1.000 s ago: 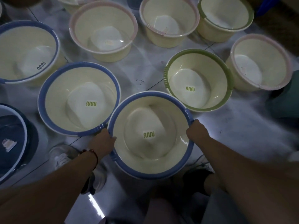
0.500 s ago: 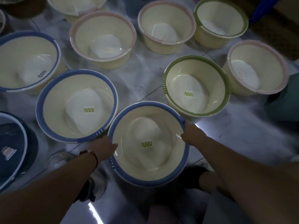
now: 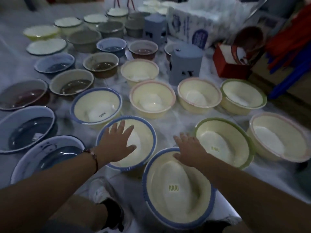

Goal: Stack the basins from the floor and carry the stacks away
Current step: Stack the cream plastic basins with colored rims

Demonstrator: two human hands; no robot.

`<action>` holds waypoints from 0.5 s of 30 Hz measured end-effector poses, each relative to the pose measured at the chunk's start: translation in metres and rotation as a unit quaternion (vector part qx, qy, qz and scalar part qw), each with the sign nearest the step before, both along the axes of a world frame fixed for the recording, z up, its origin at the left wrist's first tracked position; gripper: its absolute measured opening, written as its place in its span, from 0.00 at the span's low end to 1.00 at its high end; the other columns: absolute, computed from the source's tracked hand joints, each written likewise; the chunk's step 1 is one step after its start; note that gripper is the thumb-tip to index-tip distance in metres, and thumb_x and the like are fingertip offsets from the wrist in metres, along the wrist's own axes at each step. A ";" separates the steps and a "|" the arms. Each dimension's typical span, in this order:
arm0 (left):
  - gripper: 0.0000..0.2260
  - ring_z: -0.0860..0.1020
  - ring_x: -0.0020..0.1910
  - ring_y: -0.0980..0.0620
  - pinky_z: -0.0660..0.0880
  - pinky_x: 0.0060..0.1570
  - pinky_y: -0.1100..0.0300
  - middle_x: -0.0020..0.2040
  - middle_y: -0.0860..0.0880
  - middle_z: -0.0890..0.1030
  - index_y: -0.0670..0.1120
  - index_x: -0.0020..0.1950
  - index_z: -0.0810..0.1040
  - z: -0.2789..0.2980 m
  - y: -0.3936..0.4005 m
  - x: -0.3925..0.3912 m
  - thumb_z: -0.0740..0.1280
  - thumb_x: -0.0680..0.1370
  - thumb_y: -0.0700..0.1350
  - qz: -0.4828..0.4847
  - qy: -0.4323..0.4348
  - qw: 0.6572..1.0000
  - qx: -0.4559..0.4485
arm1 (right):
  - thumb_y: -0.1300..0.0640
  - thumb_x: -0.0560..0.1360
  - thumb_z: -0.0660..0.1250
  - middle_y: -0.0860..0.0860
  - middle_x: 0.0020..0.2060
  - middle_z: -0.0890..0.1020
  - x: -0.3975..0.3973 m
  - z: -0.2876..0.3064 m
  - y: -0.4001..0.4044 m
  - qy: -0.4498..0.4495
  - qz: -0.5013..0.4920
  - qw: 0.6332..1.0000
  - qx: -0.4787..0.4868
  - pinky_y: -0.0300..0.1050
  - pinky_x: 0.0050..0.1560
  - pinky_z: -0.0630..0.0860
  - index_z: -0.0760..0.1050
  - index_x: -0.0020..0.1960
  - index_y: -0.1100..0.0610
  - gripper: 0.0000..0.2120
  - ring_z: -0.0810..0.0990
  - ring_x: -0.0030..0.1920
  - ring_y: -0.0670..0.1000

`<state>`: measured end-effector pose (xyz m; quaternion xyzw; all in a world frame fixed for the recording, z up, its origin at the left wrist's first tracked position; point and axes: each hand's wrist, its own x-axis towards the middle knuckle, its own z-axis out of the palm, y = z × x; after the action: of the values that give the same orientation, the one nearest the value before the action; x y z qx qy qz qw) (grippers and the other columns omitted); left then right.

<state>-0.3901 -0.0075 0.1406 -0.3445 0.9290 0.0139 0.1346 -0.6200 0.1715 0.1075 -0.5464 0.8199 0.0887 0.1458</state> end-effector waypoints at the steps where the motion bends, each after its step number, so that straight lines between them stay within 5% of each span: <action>1: 0.37 0.51 0.79 0.40 0.53 0.74 0.42 0.81 0.43 0.48 0.52 0.81 0.47 0.002 -0.005 0.011 0.55 0.78 0.67 0.013 0.005 1.000 -0.002 | 0.38 0.77 0.60 0.55 0.79 0.52 0.010 0.003 -0.012 0.002 0.010 1.000 -0.004 0.60 0.76 0.53 0.48 0.80 0.50 0.39 0.52 0.78 0.60; 8: 0.32 0.60 0.76 0.39 0.62 0.71 0.43 0.78 0.43 0.60 0.51 0.79 0.57 -0.022 -0.028 0.057 0.60 0.79 0.63 0.096 0.042 0.994 0.033 | 0.37 0.77 0.60 0.56 0.79 0.54 0.073 -0.019 -0.085 -0.030 0.057 0.998 0.001 0.61 0.76 0.53 0.48 0.80 0.50 0.39 0.53 0.77 0.61; 11: 0.33 0.58 0.76 0.36 0.58 0.73 0.40 0.79 0.40 0.56 0.51 0.80 0.55 -0.038 -0.034 0.070 0.61 0.78 0.62 0.089 -0.006 0.994 0.061 | 0.36 0.78 0.59 0.56 0.79 0.52 0.105 -0.056 -0.112 -0.068 0.064 0.995 0.039 0.62 0.76 0.51 0.46 0.80 0.50 0.39 0.51 0.78 0.62; 15: 0.30 0.65 0.71 0.37 0.65 0.67 0.41 0.75 0.41 0.63 0.50 0.76 0.60 -0.041 -0.049 0.081 0.61 0.78 0.61 0.114 -0.066 0.982 0.132 | 0.38 0.78 0.60 0.58 0.77 0.57 0.146 -0.102 -0.127 -0.100 0.041 0.991 0.079 0.59 0.73 0.60 0.51 0.79 0.53 0.37 0.59 0.74 0.63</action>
<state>-0.3092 -0.0566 0.0998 -0.4280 0.8625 0.1285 0.2374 -0.4743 0.0442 0.0053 -0.5726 0.7686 0.1037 0.2658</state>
